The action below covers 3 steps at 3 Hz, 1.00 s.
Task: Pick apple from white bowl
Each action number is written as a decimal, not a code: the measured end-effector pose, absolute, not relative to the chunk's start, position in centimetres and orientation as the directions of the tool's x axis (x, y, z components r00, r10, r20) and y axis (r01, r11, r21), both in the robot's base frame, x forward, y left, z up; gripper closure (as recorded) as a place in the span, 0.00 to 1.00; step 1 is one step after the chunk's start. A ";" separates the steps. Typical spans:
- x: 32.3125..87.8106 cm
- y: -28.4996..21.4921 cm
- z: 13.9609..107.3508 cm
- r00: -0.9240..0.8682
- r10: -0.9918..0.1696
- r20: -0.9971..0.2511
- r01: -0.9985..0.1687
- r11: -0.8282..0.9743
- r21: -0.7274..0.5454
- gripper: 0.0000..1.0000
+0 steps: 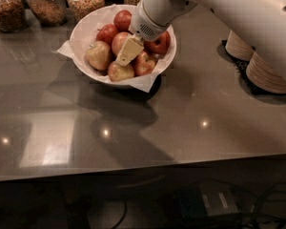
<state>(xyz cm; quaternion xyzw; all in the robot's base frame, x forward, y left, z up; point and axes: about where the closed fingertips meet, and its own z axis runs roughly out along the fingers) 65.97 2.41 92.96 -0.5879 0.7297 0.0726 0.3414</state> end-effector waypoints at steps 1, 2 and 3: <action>66.3 2.7 92.2 -0.085 -0.810 -0.580 -0.911 0.299 -0.284 0.39; 66.4 2.9 92.0 -0.088 -0.811 -0.578 -0.912 0.299 -0.280 0.50; 66.3 3.2 91.9 -0.091 -0.812 -0.576 -0.914 0.298 -0.275 0.68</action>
Offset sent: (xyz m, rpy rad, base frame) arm 0.0069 0.0082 -0.0133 -0.0072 0.0304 -0.0074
